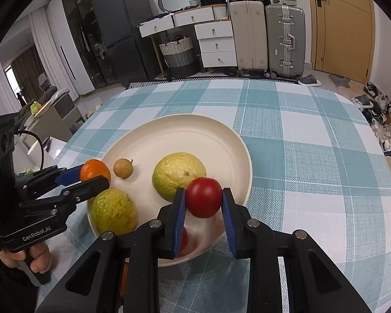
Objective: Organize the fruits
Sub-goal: 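Carry the tomato and orange over the plate and open both grippers, then lift both grippers away from the plate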
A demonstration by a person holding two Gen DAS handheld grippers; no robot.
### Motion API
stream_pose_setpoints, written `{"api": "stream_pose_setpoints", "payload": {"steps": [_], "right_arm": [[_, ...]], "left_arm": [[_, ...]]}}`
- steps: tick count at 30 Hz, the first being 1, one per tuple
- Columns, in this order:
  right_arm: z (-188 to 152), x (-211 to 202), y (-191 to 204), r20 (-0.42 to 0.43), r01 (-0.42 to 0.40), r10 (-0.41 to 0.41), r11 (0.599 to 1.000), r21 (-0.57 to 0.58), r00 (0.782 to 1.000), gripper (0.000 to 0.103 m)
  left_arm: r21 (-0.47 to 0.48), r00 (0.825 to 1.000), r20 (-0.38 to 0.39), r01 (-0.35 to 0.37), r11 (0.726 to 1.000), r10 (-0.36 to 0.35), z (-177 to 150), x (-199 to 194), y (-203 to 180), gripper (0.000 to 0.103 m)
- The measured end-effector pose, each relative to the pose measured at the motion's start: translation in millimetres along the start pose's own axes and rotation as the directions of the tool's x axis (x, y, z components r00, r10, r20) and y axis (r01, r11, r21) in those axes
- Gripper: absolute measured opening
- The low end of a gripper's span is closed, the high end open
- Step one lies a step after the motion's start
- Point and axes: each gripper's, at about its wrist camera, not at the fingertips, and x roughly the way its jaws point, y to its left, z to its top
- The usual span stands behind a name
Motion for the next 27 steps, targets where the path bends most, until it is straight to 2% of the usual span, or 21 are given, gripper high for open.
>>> {"api": "stream_pose_setpoints", "payload": {"steps": [14, 15, 16, 18, 20, 21, 22, 24, 25, 26, 27], "right_arm": [[-4, 0, 5, -0.013, -0.03, 0.03, 1.0, -0.006, 0.999, 0.03], [-4, -1, 5, -0.008, -0.026, 0.026, 1.0, -0.008, 1.0, 0.03], [-4, -4, 5, -0.002, -0.025, 0.025, 1.0, -0.013, 1.0, 0.032], [-5, -7, 6, 0.006, -0.019, 0.019, 1.0, -0.018, 1.0, 0.037], [-6, -15, 8, 0.018, -0.022, 0.023, 1.0, -0.02, 1.0, 0.043], [-8, -18, 8, 0.024, -0.025, 0.025, 0.999, -0.022, 0.999, 0.046], [-9, -22, 10, 0.03, -0.027, 0.028, 0.999, -0.025, 0.999, 0.052], [-13, -31, 12, 0.038, -0.022, 0.023, 0.999, -0.033, 0.999, 0.061], [-15, -34, 13, 0.035, -0.013, 0.014, 0.999, -0.039, 0.999, 0.075], [-17, -38, 14, 0.036, 0.0, 0.002, 0.999, -0.044, 0.999, 0.084], [-19, -41, 15, 0.04, 0.009, -0.007, 0.999, -0.047, 0.999, 0.086]], "left_arm": [[0.004, 1.0, 0.005, 0.003, 1.0, -0.003, -2, -3, 2, 0.037], [0.003, 1.0, 0.007, -0.004, 1.0, 0.004, -2, -5, 2, 0.043], [-0.001, 1.0, 0.01, -0.019, 1.0, 0.019, -2, -6, 3, 0.055], [-0.015, 0.999, 0.025, -0.028, 1.0, 0.028, -2, -13, 4, 0.067], [-0.024, 0.999, 0.04, -0.015, 1.0, 0.016, -3, -22, 4, 0.073], [-0.022, 0.999, 0.048, -0.02, 1.0, 0.021, -4, -27, 3, 0.08], [-0.019, 0.998, 0.059, -0.031, 0.999, 0.032, -5, -32, 2, 0.085], [-0.007, 0.995, 0.085, -0.052, 0.999, 0.053, -7, -43, -1, 0.089], [-0.001, 0.994, 0.088, -0.063, 0.998, 0.063, -9, -47, -2, 0.096], [0.001, 0.993, 0.092, -0.074, 0.997, 0.073, -11, -53, -4, 0.1], [0.001, 0.991, 0.104, -0.081, 0.997, 0.081, -12, -58, -5, 0.102]]}}
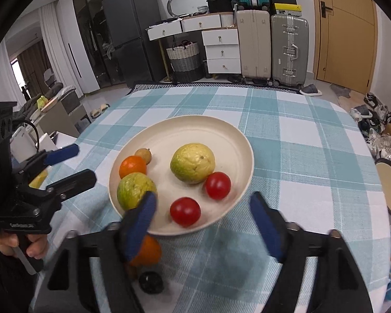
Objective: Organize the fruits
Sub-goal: 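Lift both grippers away from the plate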
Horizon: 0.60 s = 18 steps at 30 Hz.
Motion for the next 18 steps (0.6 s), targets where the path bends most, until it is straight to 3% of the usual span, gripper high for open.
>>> {"api": "stream_pose_setpoints", "payload": {"steps": [3, 4, 8, 18], "right_arm": [[-7, -11, 2, 0.006, 0.003, -0.003, 1.0, 0.002, 1.0, 0.095], [-9, -14, 2, 0.006, 0.01, -0.01, 1.0, 0.007, 1.0, 0.103], [-18, -23, 4, 0.0, 0.063, -0.063, 0.998, 0.015, 0.998, 0.103], [-40, -39, 13, -0.026, 0.049, -0.049, 0.999, 0.017, 0.998, 0.103]], "left_arm": [[0.003, 1.0, 0.022, -0.007, 1.0, 0.007, -3, -17, -2, 0.102], [0.003, 1.0, 0.02, -0.006, 1.0, 0.006, -4, -22, -3, 0.102], [0.017, 1.0, 0.027, -0.007, 1.0, 0.006, -11, -40, -11, 0.102], [0.031, 1.0, 0.01, 0.003, 1.0, -0.003, -37, -63, -23, 0.102]]}}
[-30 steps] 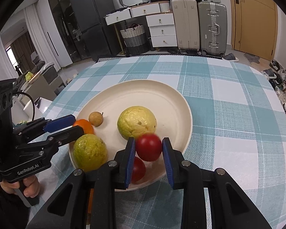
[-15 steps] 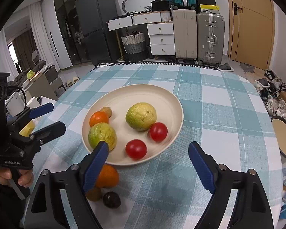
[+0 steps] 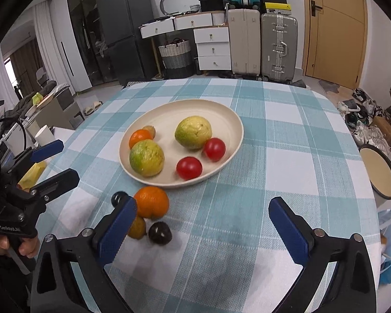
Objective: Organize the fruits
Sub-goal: 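Lift both grippers away from the plate, then move the right gripper to a dark purple plum and grasp it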
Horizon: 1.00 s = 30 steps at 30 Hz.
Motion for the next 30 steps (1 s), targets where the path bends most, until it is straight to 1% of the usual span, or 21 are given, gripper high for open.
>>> {"api": "stream_pose_setpoints", "payload": {"steps": [4, 7, 10, 12, 15, 20, 22, 24, 27, 30], "right_arm": [[-5, 3, 3, -0.024, 0.003, -0.004, 1.0, -0.031, 1.0, 0.103], [-8, 6, 7, -0.043, -0.024, 0.022, 0.998, -0.055, 0.999, 0.103], [-11, 11, 13, -0.053, -0.006, 0.002, 0.996, -0.093, 0.999, 0.103], [-15, 15, 16, -0.069, -0.02, 0.012, 0.993, -0.116, 0.998, 0.103], [-19, 20, 20, -0.1, -0.029, 0.015, 0.989, -0.146, 0.995, 0.103], [-24, 24, 21, -0.122, -0.05, 0.031, 0.986, -0.156, 0.992, 0.103], [-25, 28, 20, -0.144, -0.031, 0.008, 0.987, -0.156, 0.99, 0.103], [-27, 28, 19, -0.148, -0.018, -0.006, 0.987, -0.16, 0.989, 0.103], [-29, 29, 18, -0.159, -0.042, 0.017, 0.987, -0.155, 0.987, 0.102], [-33, 33, 21, -0.174, -0.041, 0.01, 0.984, -0.175, 0.985, 0.102]], "left_arm": [[-0.01, 1.0, -0.004, 0.001, 1.0, -0.001, -7, 0, -1, 0.102], [-0.009, 1.0, -0.015, -0.002, 1.0, 0.002, -9, 4, -1, 0.102], [-0.027, 1.0, -0.024, 0.001, 1.0, -0.002, -10, 6, 0, 0.102], [-0.033, 1.0, -0.022, 0.005, 0.999, -0.005, -10, 7, 1, 0.102], [-0.022, 0.999, -0.03, -0.012, 1.0, 0.011, -10, 8, 0, 0.102], [-0.02, 0.999, -0.035, -0.014, 1.0, 0.013, -11, 11, -1, 0.102], [-0.018, 0.999, -0.037, -0.023, 1.0, 0.023, -11, 13, -2, 0.102], [-0.011, 0.999, -0.041, -0.014, 1.0, 0.014, -12, 14, -4, 0.102], [0.012, 0.998, -0.049, -0.024, 1.0, 0.025, -12, 17, -8, 0.102], [0.026, 0.998, -0.058, -0.033, 0.999, 0.034, -13, 21, -13, 0.102]]}}
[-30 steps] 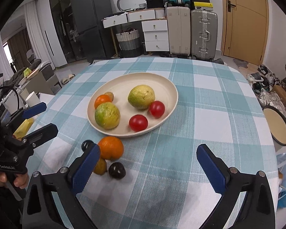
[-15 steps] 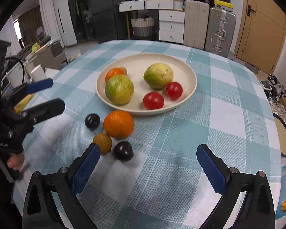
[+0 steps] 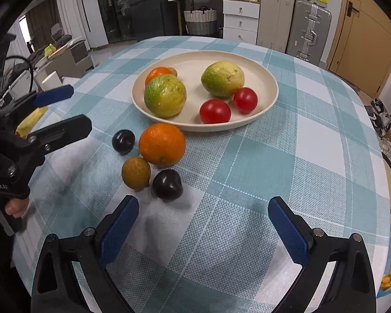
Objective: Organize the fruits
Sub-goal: 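Move the right gripper to a dark purple plum and grasp it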
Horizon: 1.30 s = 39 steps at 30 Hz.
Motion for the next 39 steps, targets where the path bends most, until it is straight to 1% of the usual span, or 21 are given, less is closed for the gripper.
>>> {"api": "stream_pose_setpoints", "payload": {"steps": [3, 5, 8, 10, 15, 20, 21, 23, 24, 31, 33, 38, 39], "right_arm": [[0, 1, 2, 0.006, -0.001, 0.001, 1.0, -0.008, 1.0, 0.097], [0, 2, 1, 0.009, -0.003, 0.003, 1.0, -0.002, 1.0, 0.092], [1, 4, 2, 0.006, -0.022, 0.022, 1.0, 0.004, 1.0, 0.084], [1, 6, 4, 0.004, -0.017, 0.018, 1.0, -0.012, 1.0, 0.083], [5, 9, 12, 0.005, -0.016, 0.016, 0.998, -0.053, 1.0, 0.074], [7, 9, 11, 0.015, -0.017, 0.018, 0.998, -0.063, 1.0, 0.064], [7, 9, 10, 0.018, -0.021, 0.022, 0.998, -0.058, 1.0, 0.063], [7, 8, 8, 0.029, -0.048, 0.049, 0.998, -0.047, 0.998, 0.057], [7, 7, 8, 0.032, -0.056, 0.058, 0.997, -0.044, 0.998, 0.057], [6, 5, 10, 0.045, -0.09, 0.093, 0.994, -0.053, 0.995, 0.039], [5, 5, 13, 0.048, -0.085, 0.088, 0.994, -0.062, 0.995, 0.038], [4, 5, 14, 0.054, -0.107, 0.11, 0.993, -0.059, 0.992, 0.028], [3, 5, 14, 0.055, -0.111, 0.114, 0.992, -0.057, 0.992, 0.027]], "left_arm": [[-0.005, 1.0, -0.019, 0.01, 1.0, -0.01, -3, 6, -2, 0.102], [-0.004, 0.999, -0.032, -0.002, 1.0, 0.002, -5, 9, -3, 0.102], [-0.014, 0.999, -0.039, 0.001, 1.0, -0.001, -7, 13, -2, 0.102], [-0.016, 0.999, -0.044, -0.003, 1.0, 0.002, -7, 15, -1, 0.102], [-0.042, 0.999, -0.052, -0.002, 0.999, 0.0, -6, 18, 6, 0.102], [-0.052, 0.998, -0.068, -0.001, 0.999, -0.003, -8, 22, 9, 0.102], [-0.052, 0.998, -0.07, 0.001, 0.999, -0.005, -9, 22, 9, 0.102], [-0.051, 0.997, -0.072, 0.003, 0.999, -0.006, -10, 23, 9, 0.102], [-0.051, 0.997, -0.076, 0.004, 0.999, -0.008, -10, 24, 8, 0.102], [-0.05, 0.996, -0.087, 0.014, 0.999, -0.018, -12, 27, 6, 0.102], [-0.05, 0.996, -0.089, 0.015, 0.999, -0.02, -12, 28, 5, 0.102], [-0.048, 0.995, -0.095, 0.023, 0.999, -0.027, -12, 29, 2, 0.102], [-0.048, 0.995, -0.098, 0.024, 0.999, -0.028, -12, 29, 2, 0.102]]}}
